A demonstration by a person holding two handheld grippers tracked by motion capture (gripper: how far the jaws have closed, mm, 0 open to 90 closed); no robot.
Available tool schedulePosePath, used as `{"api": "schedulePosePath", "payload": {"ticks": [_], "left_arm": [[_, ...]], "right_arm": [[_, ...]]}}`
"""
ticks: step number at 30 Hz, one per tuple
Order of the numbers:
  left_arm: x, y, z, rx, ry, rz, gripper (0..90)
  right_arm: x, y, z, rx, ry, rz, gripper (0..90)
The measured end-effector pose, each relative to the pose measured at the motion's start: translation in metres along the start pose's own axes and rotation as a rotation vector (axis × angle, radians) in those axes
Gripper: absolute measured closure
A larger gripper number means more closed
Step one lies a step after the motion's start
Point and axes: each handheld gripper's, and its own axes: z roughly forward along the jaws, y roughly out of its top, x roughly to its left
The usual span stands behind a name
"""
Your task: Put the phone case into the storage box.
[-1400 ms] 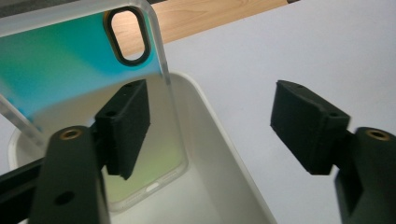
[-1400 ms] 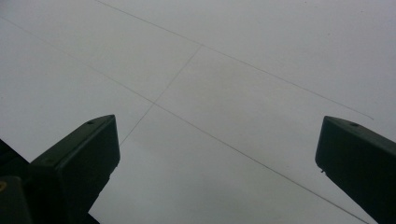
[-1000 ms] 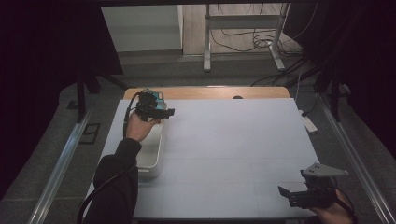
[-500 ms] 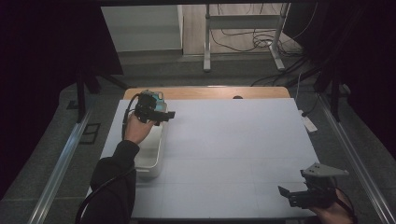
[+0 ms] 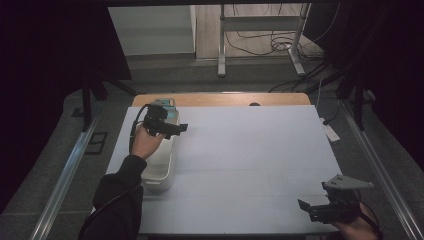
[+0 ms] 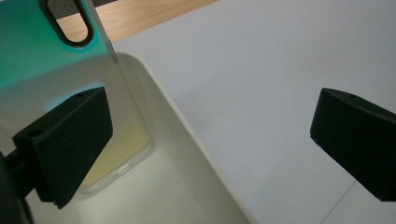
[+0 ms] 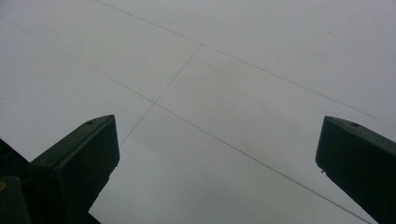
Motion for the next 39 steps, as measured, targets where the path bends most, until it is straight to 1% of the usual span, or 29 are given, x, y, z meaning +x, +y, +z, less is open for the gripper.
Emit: {"api": "schedulePosePath", "payload": {"ticks": [4,6,9,15,17,22,30,35,39], "left_arm": [[-0.001,-0.003,-0.002,-0.006,-0.009,0.001,0.0],[-0.002,-0.004,-0.004,-0.01,-0.011,0.015,0.0],[-0.004,-0.005,-0.005,-0.016,-0.011,0.024,0.0],[-0.01,-0.006,-0.011,-0.032,-0.023,0.029,0.0],[-0.012,-0.008,-0.014,-0.045,-0.027,0.027,0.0],[-0.016,-0.01,-0.017,-0.044,-0.024,0.038,0.0],[-0.022,-0.014,-0.026,-0.07,-0.021,0.045,0.0],[-0.027,-0.018,-0.03,-0.07,-0.022,0.055,0.0],[-0.03,-0.021,-0.032,-0.078,-0.027,0.053,0.0]], "right_arm": [[0.0,0.0,0.0,0.0,0.001,-0.001,0.0],[0.0,0.0,0.0,0.001,0.0,0.0,0.0],[0.0,0.0,0.0,0.001,-0.002,-0.002,0.0],[0.001,0.0,0.0,0.005,-0.001,-0.003,0.0],[0.001,0.0,0.0,0.006,-0.001,-0.004,0.0],[0.001,0.0,0.0,0.006,-0.001,-0.004,0.0],[0.001,0.0,0.0,0.007,-0.002,-0.004,0.0],[0.001,0.0,0.001,0.007,-0.002,-0.004,0.0],[0.001,0.0,0.001,0.007,-0.002,-0.005,0.0]]}}
